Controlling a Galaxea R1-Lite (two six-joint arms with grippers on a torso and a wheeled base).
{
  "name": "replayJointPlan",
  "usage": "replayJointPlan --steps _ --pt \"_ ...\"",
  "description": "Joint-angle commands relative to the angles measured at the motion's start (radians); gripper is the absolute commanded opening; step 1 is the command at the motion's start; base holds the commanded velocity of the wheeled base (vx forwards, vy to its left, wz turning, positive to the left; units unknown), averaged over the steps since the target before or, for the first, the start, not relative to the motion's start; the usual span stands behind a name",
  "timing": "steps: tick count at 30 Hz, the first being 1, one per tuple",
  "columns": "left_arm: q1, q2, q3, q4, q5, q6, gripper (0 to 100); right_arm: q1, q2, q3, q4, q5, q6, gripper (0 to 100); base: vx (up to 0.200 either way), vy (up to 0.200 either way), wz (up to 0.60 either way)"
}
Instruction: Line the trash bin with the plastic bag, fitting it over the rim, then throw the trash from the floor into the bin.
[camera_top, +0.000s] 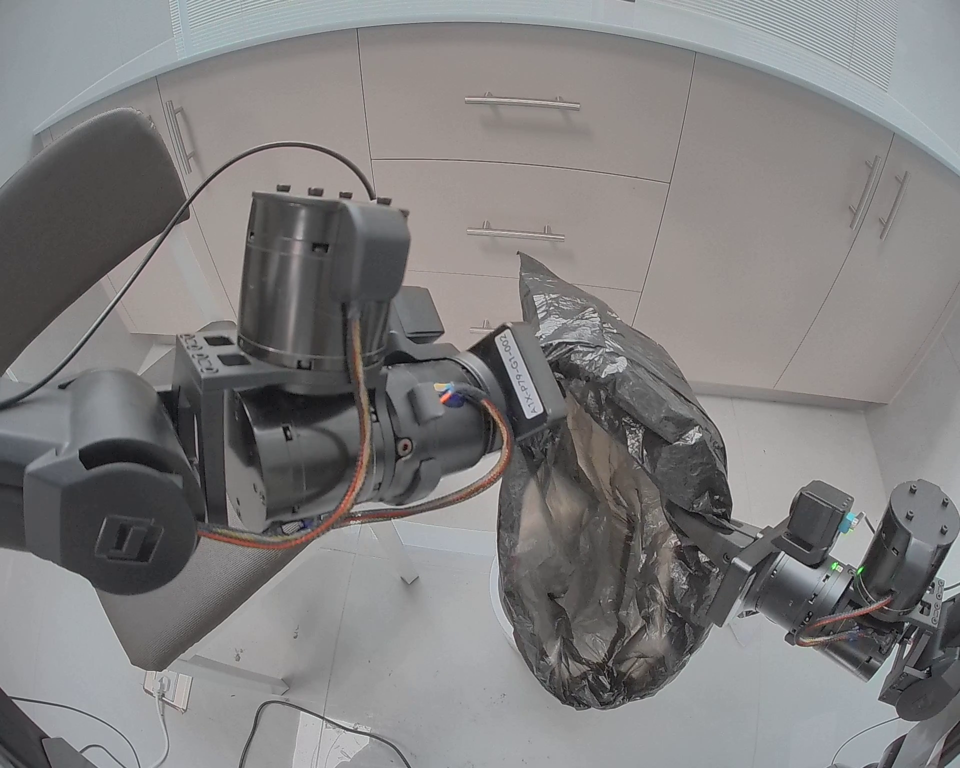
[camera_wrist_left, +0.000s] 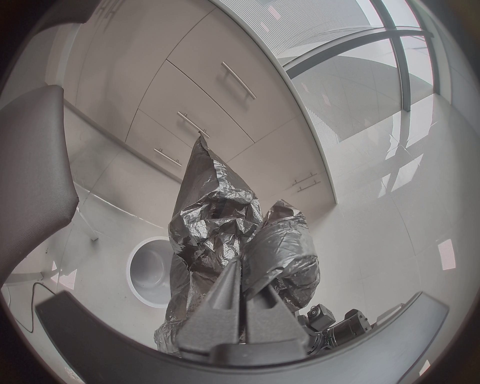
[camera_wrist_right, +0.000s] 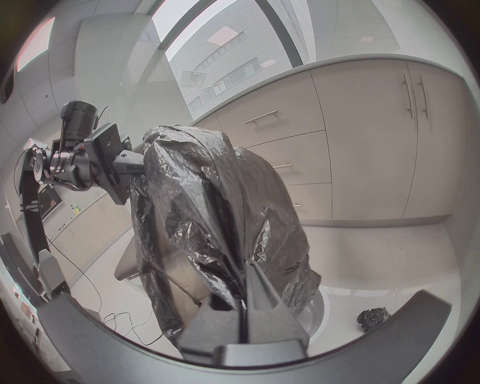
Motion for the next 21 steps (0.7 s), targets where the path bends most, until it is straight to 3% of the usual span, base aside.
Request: replayJointPlan --steps 1,11,21 --pt "-0.022 -0.008 0.017 0.000 0.004 0.008 0 0.029 -0.028 0.039 0.001 0.000 0.022 0 0.000 0.000 0.00" --pt "-0.063 -0.050 0.044 -0.002 0.009 0.025 0 0.127 -0.017 0.038 0.001 0.000 0.074 0 0.000 0.000 0.00" --pt "-0.060 -0.091 0.049 0.006 0.010 0.025 0 0.151 -0.018 0.021 0.001 0.016 0.077 0 0.000 0.000 0.00"
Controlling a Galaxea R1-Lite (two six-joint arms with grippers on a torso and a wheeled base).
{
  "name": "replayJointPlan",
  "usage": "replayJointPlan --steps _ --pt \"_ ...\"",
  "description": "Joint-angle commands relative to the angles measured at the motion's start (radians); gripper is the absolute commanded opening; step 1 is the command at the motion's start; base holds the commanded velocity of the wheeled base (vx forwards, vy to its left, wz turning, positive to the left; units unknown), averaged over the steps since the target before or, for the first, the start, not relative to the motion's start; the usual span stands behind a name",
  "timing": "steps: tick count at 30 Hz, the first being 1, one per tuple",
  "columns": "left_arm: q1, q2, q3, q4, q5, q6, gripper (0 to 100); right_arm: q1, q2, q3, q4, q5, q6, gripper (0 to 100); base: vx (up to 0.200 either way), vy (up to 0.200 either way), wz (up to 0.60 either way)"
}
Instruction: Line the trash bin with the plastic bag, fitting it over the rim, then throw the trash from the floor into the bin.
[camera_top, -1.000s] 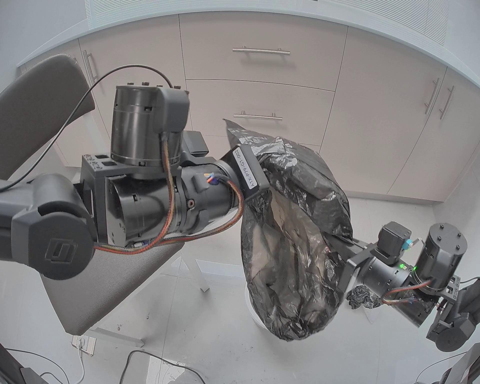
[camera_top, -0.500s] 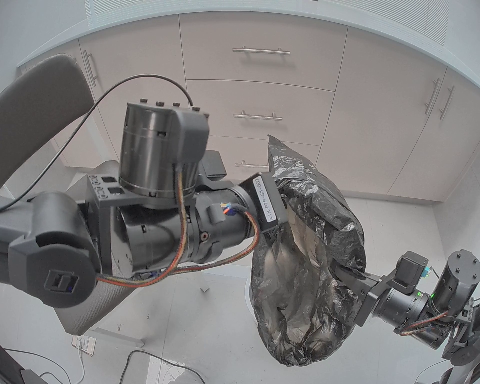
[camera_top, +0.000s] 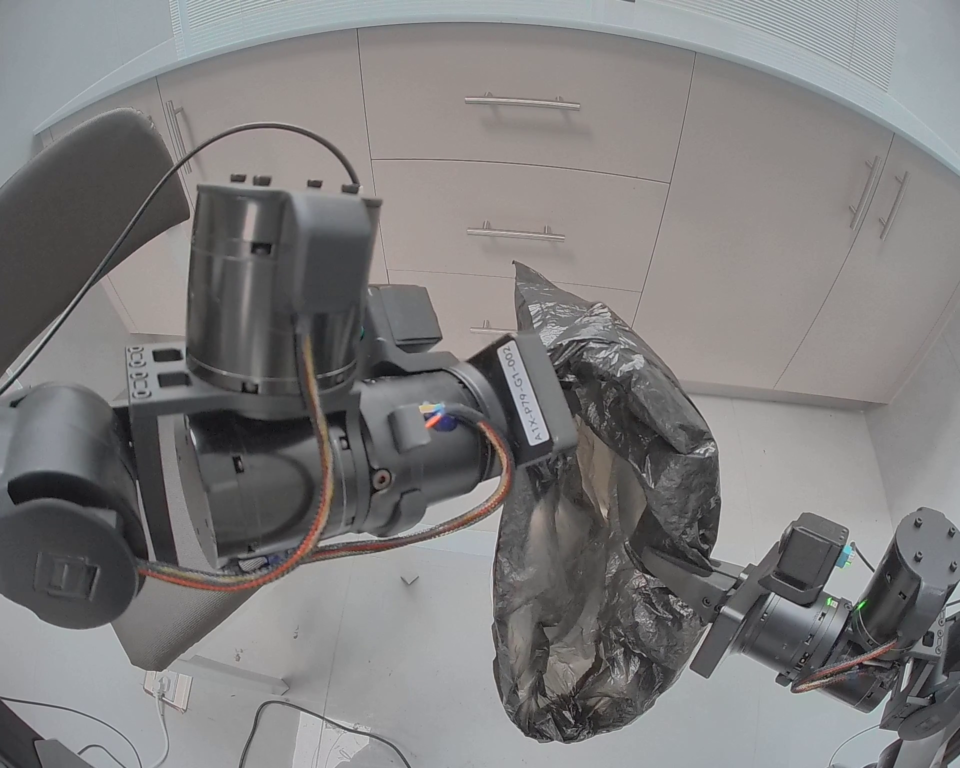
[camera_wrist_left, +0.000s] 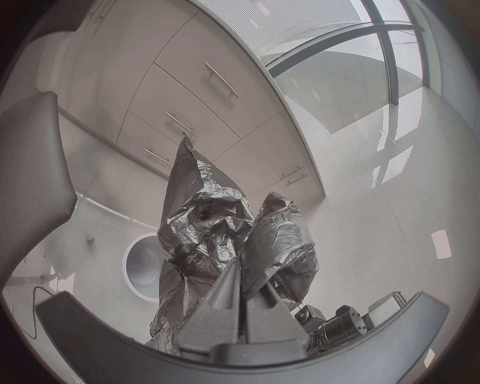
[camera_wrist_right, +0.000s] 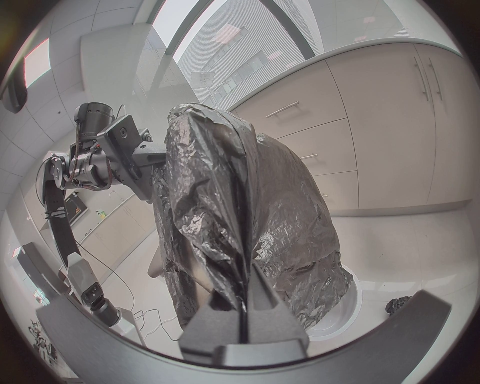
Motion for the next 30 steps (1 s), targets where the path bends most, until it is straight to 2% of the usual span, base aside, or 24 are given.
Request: replayJointPlan --steps 1,10,12,20,25,30 --pt "0.000 -0.021 0.001 0.004 0.001 -0.001 0 0.010 0.011 0.002 -0.001 0.006 0.002 0 0.000 0.000 0.00" --pt "0.020 -0.009 0.067 -0.002 0.001 -0.001 0 0.022 0.057 0.011 -0.001 0.012 0.078 0 0.000 0.000 0.00" --pt "0.041 -0.004 0.093 -0.002 -0.001 -0.001 0 0.016 0.093 0.023 -0.007 0.038 0.081 0 0.000 0.000 0.00" --pt "0.109 0.059 0.118 -0.006 -0.006 0.004 0 -0.063 0.215 0.010 -0.030 0.098 0.078 0 0.000 0.000 0.00" --pt "0.126 0.108 0.120 -0.018 -0.002 0.028 0 -0.117 0.314 -0.012 -0.122 0.121 0.066 0 0.000 0.000 0.00" --pt "0.153 0.182 0.153 -0.148 -0.007 0.045 0 -0.177 0.423 -0.037 -0.215 0.151 0.065 0 0.000 0.000 0.00"
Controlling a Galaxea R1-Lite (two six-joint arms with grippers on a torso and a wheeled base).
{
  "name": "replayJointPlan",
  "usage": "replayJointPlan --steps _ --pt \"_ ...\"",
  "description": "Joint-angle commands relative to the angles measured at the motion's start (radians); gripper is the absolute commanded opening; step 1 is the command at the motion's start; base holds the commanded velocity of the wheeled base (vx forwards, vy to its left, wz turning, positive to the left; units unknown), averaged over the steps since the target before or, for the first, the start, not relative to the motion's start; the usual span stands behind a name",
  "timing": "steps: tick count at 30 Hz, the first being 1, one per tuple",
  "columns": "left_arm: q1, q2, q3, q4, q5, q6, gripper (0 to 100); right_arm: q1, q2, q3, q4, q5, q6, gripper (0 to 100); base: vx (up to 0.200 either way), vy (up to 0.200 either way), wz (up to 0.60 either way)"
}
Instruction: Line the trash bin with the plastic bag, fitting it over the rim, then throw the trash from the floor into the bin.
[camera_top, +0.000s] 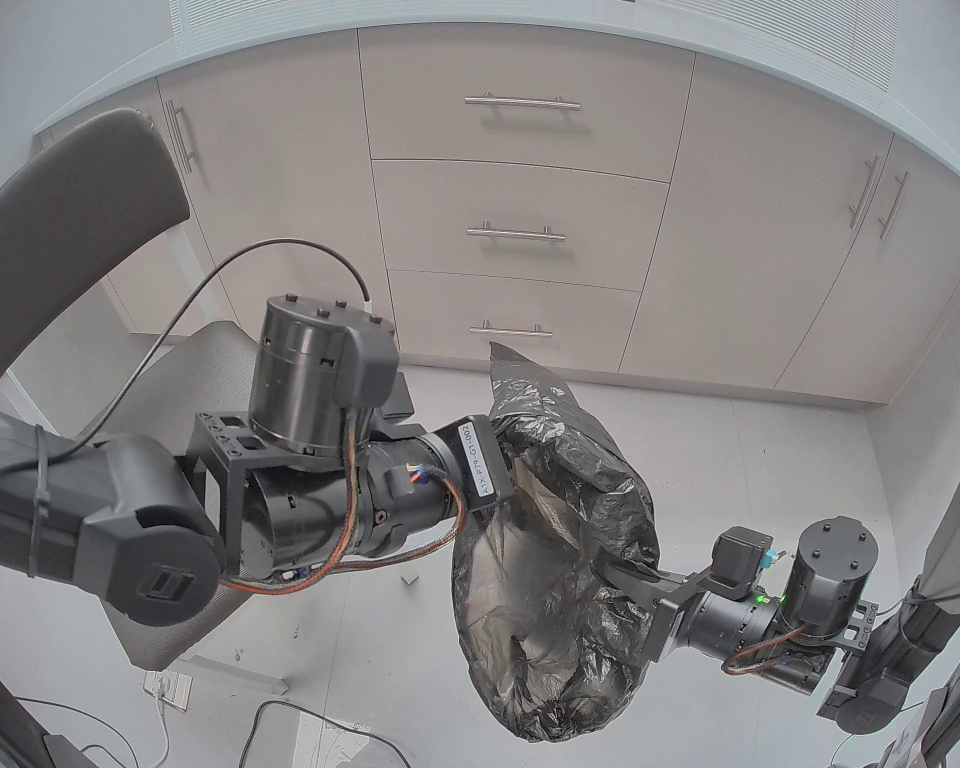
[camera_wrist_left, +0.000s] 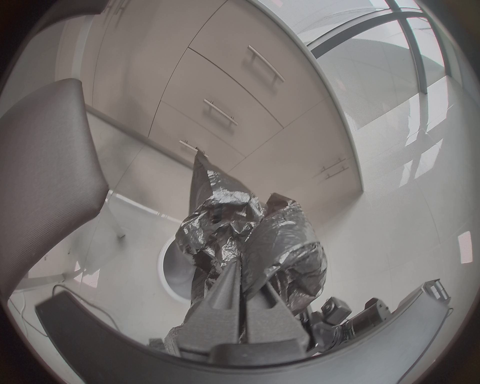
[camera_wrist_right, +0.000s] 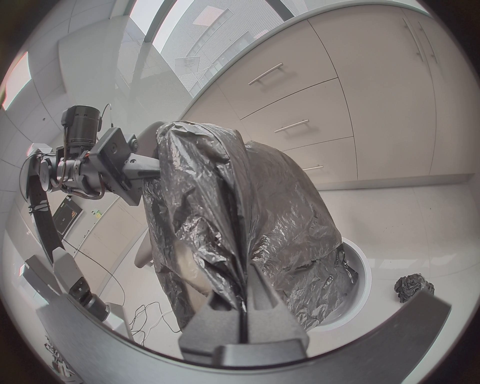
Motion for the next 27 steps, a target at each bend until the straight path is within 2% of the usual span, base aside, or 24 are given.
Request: replayJointPlan --steps 1,15,16,22,27 --pt "0.034 0.102 0.035 -0.109 -0.002 0.013 0 -0.065 0.153 -0.029 -0.056 0.028 -0.005 0 0.000 0.000 0.00" --pt "0.057 0.256 0.060 -0.231 -0.005 0.085 0 -0.137 0.324 -0.112 -0.082 0.048 -0.002 0 0.000 0.000 0.00" --pt "0.055 0.271 0.063 -0.248 -0.003 0.111 0 -0.140 0.342 -0.115 -0.082 0.051 -0.002 0 0.000 0.000 0.00" --pt "0.046 0.289 0.077 -0.251 -0.007 0.137 0 -0.155 0.383 -0.109 -0.082 0.048 -0.002 0 0.000 0.000 0.00" --pt "0.042 0.351 0.077 -0.254 -0.005 0.180 0 -0.211 0.393 -0.071 -0.082 0.048 -0.045 0 0.000 0.000 0.00"
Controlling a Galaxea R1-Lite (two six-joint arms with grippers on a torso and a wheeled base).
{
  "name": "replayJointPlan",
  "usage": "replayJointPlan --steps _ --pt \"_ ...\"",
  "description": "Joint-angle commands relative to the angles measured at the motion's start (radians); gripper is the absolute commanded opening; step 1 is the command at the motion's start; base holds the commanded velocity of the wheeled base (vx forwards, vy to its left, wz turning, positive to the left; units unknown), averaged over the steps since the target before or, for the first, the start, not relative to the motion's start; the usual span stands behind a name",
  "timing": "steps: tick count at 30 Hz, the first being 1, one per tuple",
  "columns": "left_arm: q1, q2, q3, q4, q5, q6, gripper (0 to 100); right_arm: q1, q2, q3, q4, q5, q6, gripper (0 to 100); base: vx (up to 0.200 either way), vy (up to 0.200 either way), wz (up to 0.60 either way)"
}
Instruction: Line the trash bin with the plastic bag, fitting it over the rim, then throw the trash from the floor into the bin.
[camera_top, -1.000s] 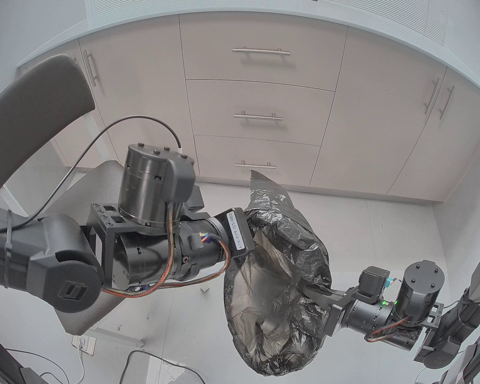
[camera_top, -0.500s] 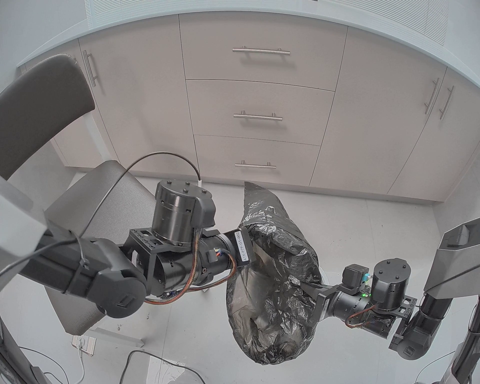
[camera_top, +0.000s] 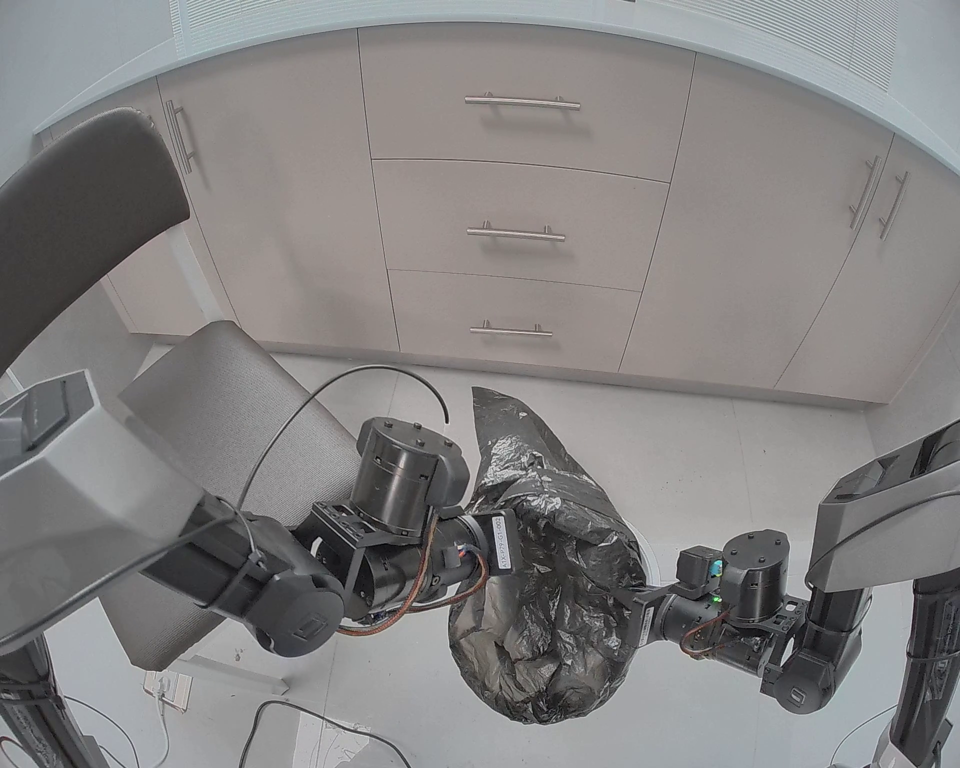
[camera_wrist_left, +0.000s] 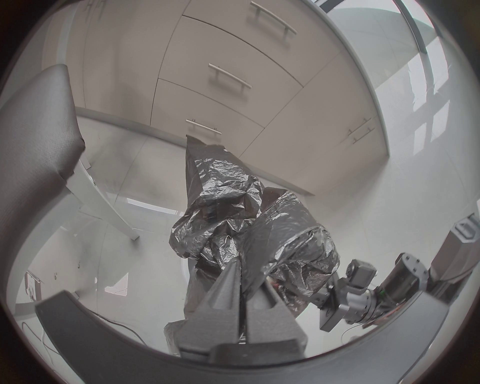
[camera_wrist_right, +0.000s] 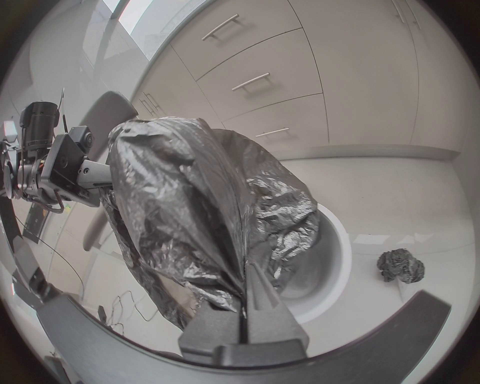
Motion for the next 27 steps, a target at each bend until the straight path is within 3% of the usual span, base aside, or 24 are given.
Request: replayJointPlan --steps 1,8,12,17,27 --pt "-0.003 0.065 0.004 -0.005 0.002 0.024 0 -0.038 0.026 0.032 -0.017 0.000 -0.038 0 0.000 0.000 0.00" --pt "-0.002 0.134 0.030 -0.111 0.006 0.046 0 -0.081 0.035 0.028 -0.017 -0.003 -0.047 0 0.000 0.000 0.00" --pt "0.006 0.208 0.082 -0.280 0.005 0.120 0 -0.120 0.070 0.014 -0.017 -0.002 -0.062 0 0.000 0.000 0.00" --pt "0.006 0.297 0.128 -0.433 0.002 0.127 0 -0.170 0.121 -0.001 -0.017 -0.002 -0.113 0 0.000 0.000 0.00" --pt "0.018 0.390 0.142 -0.524 -0.003 0.127 0 -0.232 0.199 -0.057 -0.017 -0.003 -0.136 0 0.000 0.000 0.00"
